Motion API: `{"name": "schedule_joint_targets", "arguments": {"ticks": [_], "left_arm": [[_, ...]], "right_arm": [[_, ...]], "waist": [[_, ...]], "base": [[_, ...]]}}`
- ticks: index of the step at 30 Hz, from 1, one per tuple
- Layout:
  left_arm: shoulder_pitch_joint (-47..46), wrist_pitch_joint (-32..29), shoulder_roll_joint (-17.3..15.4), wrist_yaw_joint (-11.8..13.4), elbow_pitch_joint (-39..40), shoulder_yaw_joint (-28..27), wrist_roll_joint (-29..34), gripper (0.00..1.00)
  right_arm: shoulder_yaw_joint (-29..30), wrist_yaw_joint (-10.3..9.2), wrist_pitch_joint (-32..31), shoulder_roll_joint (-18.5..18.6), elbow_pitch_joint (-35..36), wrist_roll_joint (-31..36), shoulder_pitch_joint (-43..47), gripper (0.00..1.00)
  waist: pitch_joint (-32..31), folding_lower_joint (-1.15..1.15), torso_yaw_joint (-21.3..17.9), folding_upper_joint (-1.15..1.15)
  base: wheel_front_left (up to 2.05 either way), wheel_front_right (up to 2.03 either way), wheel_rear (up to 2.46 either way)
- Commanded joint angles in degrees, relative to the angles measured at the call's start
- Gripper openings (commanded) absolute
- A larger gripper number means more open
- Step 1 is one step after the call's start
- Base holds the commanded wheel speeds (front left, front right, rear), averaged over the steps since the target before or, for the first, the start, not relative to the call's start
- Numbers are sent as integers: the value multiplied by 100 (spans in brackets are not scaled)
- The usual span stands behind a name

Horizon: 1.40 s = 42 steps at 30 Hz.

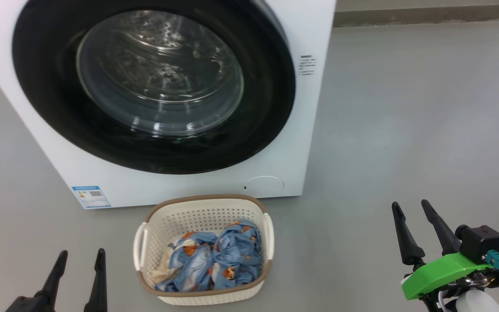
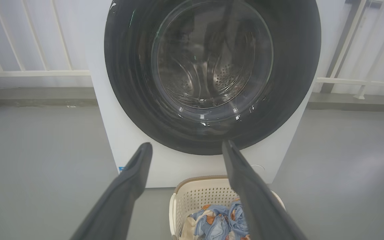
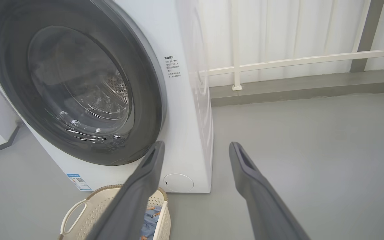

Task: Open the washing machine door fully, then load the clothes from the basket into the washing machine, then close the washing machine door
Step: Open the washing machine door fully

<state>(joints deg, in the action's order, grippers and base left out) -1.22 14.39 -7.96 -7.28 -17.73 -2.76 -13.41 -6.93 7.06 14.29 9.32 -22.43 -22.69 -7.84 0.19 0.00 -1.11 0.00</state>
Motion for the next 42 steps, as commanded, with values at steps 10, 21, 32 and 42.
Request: {"name": "schedule_joint_targets", "arguments": {"ticks": [10, 21, 32, 42], "left_arm": [[-305, 61, -81, -19, 82, -181, -135, 100], [-321, 61, -105, -20, 49, -111, -192, 100], [-294, 61, -67, -20, 47, -44, -222, 100], [-346, 61, -10, -21, 61, 30, -248, 100]], "right_arm": [[-76, 43, 71, 54, 149, 76, -165, 100], [-110, 43, 71, 58, 137, 69, -188, 100], [-88, 43, 71, -9, 101, -156, -365, 33], [10, 43, 71, -281, 60, -1099, -981, 0]], "waist": [[9, 0, 26, 0], [8, 0, 65, 0], [44, 0, 113, 0], [196, 0, 244, 0]], "base": [[70, 74, -144], [6, 6, -12], [0, 0, 0], [0, 0, 0]]}}
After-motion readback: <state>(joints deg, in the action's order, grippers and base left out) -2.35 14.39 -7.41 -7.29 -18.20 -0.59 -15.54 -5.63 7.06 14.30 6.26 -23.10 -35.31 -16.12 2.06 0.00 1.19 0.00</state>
